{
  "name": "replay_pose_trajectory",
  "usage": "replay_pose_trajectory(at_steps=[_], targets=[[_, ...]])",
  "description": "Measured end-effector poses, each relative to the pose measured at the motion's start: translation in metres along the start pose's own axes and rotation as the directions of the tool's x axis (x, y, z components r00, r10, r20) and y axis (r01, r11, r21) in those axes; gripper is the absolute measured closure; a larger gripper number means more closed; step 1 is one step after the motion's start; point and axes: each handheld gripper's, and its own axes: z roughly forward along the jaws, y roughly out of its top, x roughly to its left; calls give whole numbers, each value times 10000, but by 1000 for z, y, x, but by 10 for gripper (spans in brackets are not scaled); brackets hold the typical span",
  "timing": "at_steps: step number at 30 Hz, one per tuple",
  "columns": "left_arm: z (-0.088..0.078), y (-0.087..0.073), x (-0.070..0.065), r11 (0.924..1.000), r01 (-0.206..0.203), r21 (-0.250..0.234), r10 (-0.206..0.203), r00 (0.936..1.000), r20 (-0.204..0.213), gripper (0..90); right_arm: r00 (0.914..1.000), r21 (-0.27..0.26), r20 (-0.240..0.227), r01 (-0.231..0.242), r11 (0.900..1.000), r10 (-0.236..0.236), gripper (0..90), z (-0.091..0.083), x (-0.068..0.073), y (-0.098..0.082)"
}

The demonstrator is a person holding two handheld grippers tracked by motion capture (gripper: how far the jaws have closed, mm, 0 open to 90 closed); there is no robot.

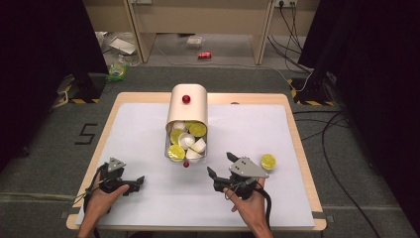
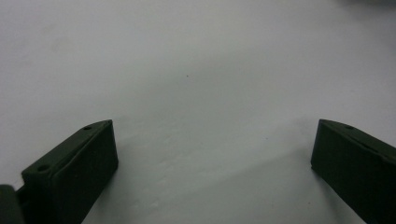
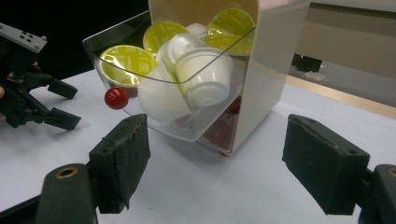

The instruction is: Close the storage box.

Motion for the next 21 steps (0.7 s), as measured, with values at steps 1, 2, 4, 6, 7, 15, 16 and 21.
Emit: replay_pose_trajectory(at_steps=[1,2,4,6,7,15,16,21], targets=[[0,0,0,10000,3,-6,-3,10000,1,0,10000,-6,-20,-32,10000,31,233,1,1,0],[0,0,0,10000,-1,-4,1,10000,2,0,10000,-14,-60,-3,10000,3,234,2,2,1],[0,0,0,10000,0,-1,0,10000,0,0,9999,-30,-113,47,10000,-47,234,3,3,1],[0,0,0,10000,-6,6,6,10000,-3,0,9999,-30,-155,76,10000,-76,234,5,4,2],[0,0,0,10000,4,3,-4,10000,-2,0,9998,12,-170,44,10000,-44,234,6,5,2],[0,0,0,10000,-2,-1,2,10000,-3,0,9998,70,-189,88,9999,-86,234,16,7,3],[0,0,0,10000,-4,-1,4,10000,-2,0,9997,89,-197,120,9999,-118,234,17,7,4],[0,0,0,10000,-8,-9,8,10000,-3,0,9995,109,-232,221,9997,-219,236,23,10,5]])
